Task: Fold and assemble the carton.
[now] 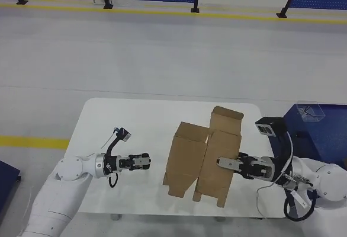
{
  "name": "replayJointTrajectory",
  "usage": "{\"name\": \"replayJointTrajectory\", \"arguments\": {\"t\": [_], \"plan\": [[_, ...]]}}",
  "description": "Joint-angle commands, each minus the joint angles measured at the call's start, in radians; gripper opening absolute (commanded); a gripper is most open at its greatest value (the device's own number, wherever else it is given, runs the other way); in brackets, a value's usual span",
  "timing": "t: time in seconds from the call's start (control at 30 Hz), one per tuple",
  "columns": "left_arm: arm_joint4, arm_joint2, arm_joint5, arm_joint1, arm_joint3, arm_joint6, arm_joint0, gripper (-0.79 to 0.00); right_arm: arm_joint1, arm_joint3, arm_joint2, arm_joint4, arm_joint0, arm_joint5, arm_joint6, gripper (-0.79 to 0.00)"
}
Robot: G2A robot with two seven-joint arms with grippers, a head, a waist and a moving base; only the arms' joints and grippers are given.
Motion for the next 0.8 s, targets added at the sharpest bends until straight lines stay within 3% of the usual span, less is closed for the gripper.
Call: {"name": "replayJointTrajectory", "arguments": {"t": [0.0, 0.2, 0.33, 0.43, 0.6, 0.77], "plan": [[0.0, 0.0, 0.0, 0.0, 0.0, 0.0, 0.0, 0.0, 0.0, -0.083, -0.023, -0.014, 0.047, 0.002, -0.032, -0.785], [0.0, 0.0, 0.0, 0.0, 0.0, 0.0, 0.0, 0.0, -0.003, -0.134, -0.167, -0.184, 0.183, -0.002, -0.108, -0.785], [0.0, 0.0, 0.0, 0.0, 0.0, 0.0, 0.0, 0.0, -0.007, -0.065, -0.227, -0.157, 0.222, 0.019, -0.161, -0.785], [0.0, 0.0, 0.0, 0.0, 0.0, 0.0, 0.0, 0.0, -0.017, 0.037, -0.258, 0.126, 0.215, 0.126, -0.204, -0.785], [0.0, 0.0, 0.0, 0.0, 0.0, 0.0, 0.0, 0.0, -0.04, 0.204, -0.345, 0.716, 0.19, 0.397, -0.192, -0.785], [0.0, 0.0, 0.0, 0.0, 0.0, 0.0, 0.0, 0.0, -0.068, 0.277, -0.475, 1.248, 0.14, 0.679, -0.197, -0.785]]}}
